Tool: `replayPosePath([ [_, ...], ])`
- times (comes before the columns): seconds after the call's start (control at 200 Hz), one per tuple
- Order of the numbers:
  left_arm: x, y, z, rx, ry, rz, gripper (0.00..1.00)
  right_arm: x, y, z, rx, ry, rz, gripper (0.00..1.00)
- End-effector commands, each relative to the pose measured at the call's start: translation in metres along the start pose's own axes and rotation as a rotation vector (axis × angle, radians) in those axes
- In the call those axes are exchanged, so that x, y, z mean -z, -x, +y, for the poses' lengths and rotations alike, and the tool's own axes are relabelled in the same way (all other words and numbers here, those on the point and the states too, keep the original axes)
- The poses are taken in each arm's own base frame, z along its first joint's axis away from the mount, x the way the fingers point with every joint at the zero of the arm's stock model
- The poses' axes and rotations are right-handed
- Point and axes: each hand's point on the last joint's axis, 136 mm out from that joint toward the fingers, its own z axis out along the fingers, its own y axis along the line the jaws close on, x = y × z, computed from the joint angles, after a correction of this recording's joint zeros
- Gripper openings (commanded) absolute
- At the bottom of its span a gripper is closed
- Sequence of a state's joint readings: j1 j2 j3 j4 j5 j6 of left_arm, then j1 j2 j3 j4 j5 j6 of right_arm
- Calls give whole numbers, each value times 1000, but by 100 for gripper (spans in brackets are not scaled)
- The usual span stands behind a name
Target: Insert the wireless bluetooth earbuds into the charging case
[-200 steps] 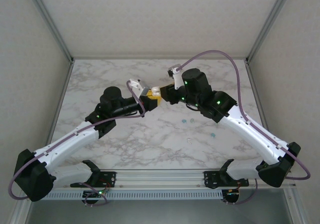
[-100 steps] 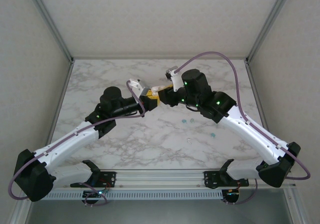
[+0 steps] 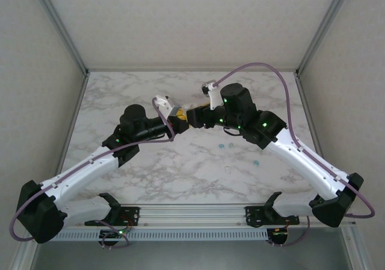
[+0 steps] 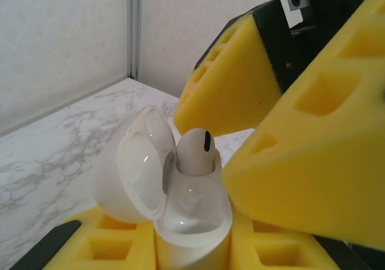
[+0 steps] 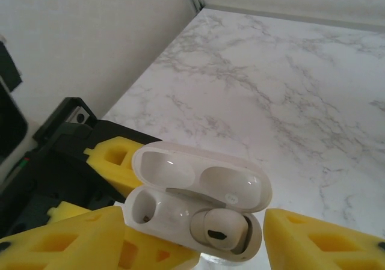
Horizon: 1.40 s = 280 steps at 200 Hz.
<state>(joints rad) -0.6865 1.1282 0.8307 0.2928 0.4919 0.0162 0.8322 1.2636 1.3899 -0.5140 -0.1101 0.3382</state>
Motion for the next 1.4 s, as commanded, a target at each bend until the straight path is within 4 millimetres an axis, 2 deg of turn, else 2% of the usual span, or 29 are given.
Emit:
replayPosePath([
  [0.0,5,23,-11,-60,-26,-51,15,24,23,11,-52,44,-67,65],
  [0.185,6,23,-12,-62,-32,-50,16,33,27,0,-72,-19,-92,65],
  [0.255,6,22,-12,-67,-31,-48,16,36,27,-9,-78,-65,-101,62],
  [0.36,7,22,-12,-81,-25,-40,16,51,26,-38,-117,-221,-136,57],
  [0.461,10,20,-10,-88,-7,-30,16,74,13,-76,-196,-384,-152,52],
  [0.476,10,20,-10,-89,-5,-29,16,79,12,-87,-218,-416,-157,53],
  [0.586,14,19,-9,-90,6,-27,16,93,-31,-129,-341,-520,-55,53],
  [0.701,17,20,-9,-88,18,-34,16,84,-98,-154,-396,-563,192,54],
  [0.846,20,22,-7,-88,37,-47,16,58,-184,-156,-450,-510,527,54],
  [0.946,21,25,-6,-86,43,-59,16,41,-223,-155,-524,-475,660,55],
  [1.081,21,27,-6,-81,48,-67,16,28,-245,-162,-538,-503,723,56],
  [1.397,22,26,-4,-75,57,-67,16,16,-261,-170,-489,-545,818,59],
])
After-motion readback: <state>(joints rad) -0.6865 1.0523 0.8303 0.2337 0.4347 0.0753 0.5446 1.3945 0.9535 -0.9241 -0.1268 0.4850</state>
